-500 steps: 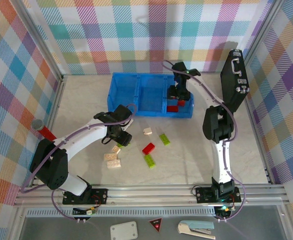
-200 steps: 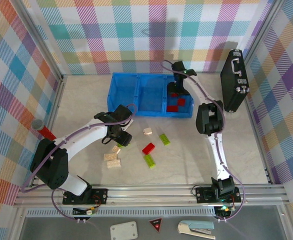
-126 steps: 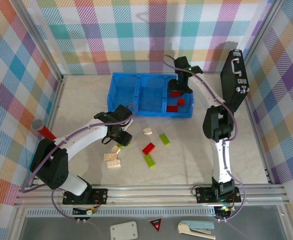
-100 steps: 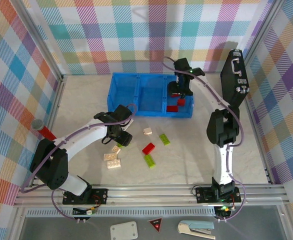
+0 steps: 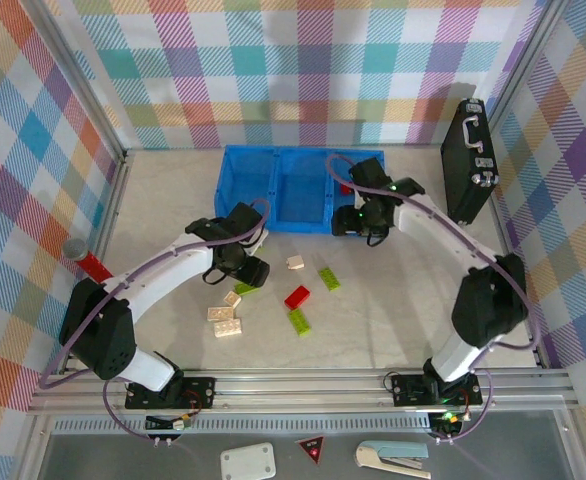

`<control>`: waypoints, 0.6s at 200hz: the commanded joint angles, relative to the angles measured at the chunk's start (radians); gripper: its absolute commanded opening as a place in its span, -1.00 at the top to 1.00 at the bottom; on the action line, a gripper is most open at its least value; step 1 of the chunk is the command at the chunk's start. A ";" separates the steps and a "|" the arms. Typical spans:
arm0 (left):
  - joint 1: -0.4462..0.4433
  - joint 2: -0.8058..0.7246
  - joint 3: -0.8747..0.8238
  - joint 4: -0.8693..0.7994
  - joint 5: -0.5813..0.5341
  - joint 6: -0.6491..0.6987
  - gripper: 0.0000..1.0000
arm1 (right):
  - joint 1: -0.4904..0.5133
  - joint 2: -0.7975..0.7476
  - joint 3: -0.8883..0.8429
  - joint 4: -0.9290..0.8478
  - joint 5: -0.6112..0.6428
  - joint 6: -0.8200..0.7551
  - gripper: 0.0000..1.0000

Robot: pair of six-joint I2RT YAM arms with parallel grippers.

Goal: Sort the legos into containers by color
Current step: Pick up the lego from the center of the table.

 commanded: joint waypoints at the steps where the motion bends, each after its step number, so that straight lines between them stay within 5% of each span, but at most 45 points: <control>1: 0.001 0.012 0.047 -0.058 -0.015 -0.095 -0.36 | 0.008 -0.112 -0.087 0.018 -0.017 0.057 -0.45; 48: 0.002 0.081 0.095 -0.009 -0.117 -0.265 -0.36 | 0.008 -0.308 -0.244 -0.003 0.003 0.100 -0.45; 120: 0.022 0.221 0.143 0.141 -0.213 -0.411 -0.85 | 0.008 -0.429 -0.312 -0.059 0.030 0.116 -0.46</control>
